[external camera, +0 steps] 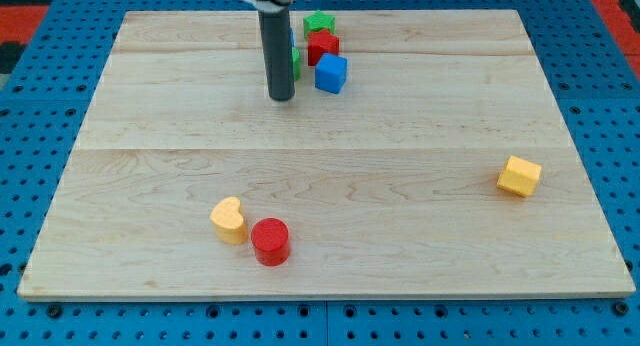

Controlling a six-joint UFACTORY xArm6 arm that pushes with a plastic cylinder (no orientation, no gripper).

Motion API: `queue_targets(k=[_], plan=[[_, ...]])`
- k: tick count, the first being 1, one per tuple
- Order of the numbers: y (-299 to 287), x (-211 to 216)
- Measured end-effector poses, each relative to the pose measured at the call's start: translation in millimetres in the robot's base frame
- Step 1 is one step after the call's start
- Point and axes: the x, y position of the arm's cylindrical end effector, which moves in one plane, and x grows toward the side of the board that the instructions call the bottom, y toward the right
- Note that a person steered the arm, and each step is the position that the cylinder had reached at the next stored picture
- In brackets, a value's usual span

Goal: Push the red circle into the group of blocks

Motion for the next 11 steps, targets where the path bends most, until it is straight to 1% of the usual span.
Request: queue_targets(k=[1, 2, 3, 4, 5, 6, 7, 10, 11], plan=[[55, 64], [94, 138], [94, 233], [79, 238], [8, 236], [-13, 224], [-8, 192], [0, 66], [15, 35]])
